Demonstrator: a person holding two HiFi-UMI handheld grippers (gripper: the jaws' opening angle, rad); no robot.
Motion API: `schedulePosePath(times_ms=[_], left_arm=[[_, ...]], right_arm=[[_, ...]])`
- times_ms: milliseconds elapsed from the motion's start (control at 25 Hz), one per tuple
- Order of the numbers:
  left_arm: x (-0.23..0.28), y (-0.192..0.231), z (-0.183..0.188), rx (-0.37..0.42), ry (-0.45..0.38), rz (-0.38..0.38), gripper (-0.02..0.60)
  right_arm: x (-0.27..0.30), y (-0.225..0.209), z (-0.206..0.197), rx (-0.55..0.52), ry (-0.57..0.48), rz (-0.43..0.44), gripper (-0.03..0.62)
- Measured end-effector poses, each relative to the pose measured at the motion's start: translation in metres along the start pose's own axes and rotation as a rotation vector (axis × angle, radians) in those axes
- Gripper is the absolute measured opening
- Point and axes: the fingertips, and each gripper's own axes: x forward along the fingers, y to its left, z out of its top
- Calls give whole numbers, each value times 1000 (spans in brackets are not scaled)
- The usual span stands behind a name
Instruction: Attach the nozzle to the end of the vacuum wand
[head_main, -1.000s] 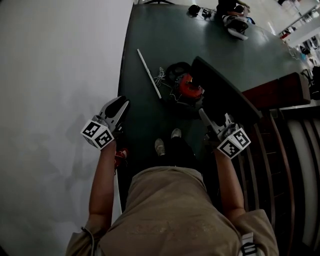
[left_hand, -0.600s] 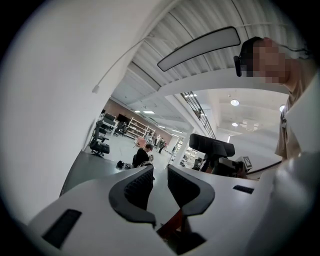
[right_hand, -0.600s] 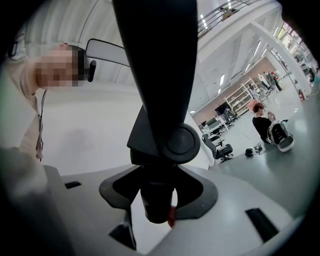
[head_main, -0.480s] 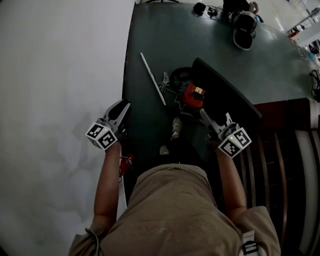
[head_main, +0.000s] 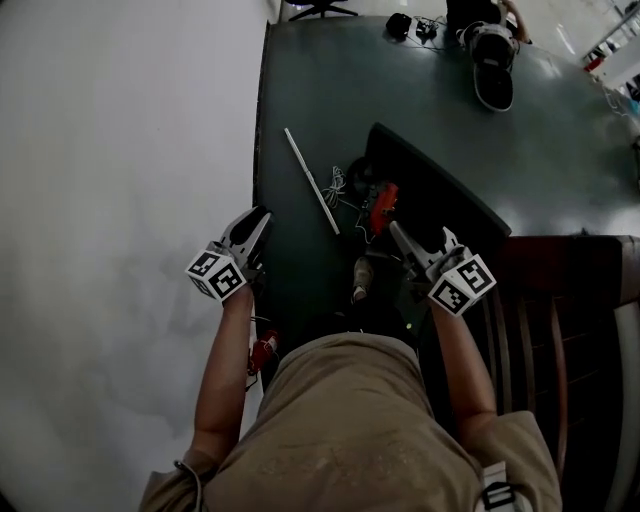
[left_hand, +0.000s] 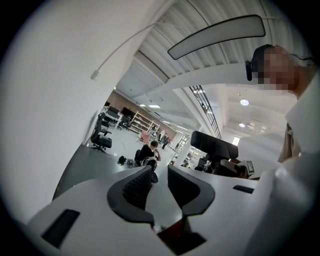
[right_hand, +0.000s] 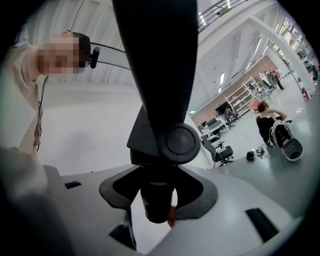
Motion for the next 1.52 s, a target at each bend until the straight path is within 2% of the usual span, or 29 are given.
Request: schedulePosePath(times_ms=[200, 400, 560, 760, 880, 960, 1040, 1240, 1440, 1520], left_arm=[[32, -5, 7, -44, 18, 18, 95], [64, 38, -15, -138, 74, 70, 95], [97, 101, -37, -235, 114, 128, 97], [147, 201, -86, -350, 139, 197, 98], [185, 267, -118, -360, 163, 213, 98], [206, 320, -156, -382, 190, 244, 100], [223, 361, -204, -419, 238, 293, 140], [277, 460, -303, -427, 386, 367, 178], [312, 564, -436, -516, 454, 451, 196], [329, 606, -485, -522, 482, 471, 196]], right_arm=[[2, -36, 9, 30, 9, -12, 193], [17, -73, -4, 81, 23, -57, 193], [40, -101, -10, 109, 18, -86, 193], [81, -144, -31, 123, 36, -117, 193], [119, -179, -54, 133, 37, -138, 193], [145, -206, -79, 141, 44, -157, 193], [161, -231, -104, 151, 52, -172, 193], [217, -295, -159, 137, 16, -175, 193], [276, -370, -260, 140, 70, -173, 193], [298, -406, -306, 146, 91, -171, 193]])
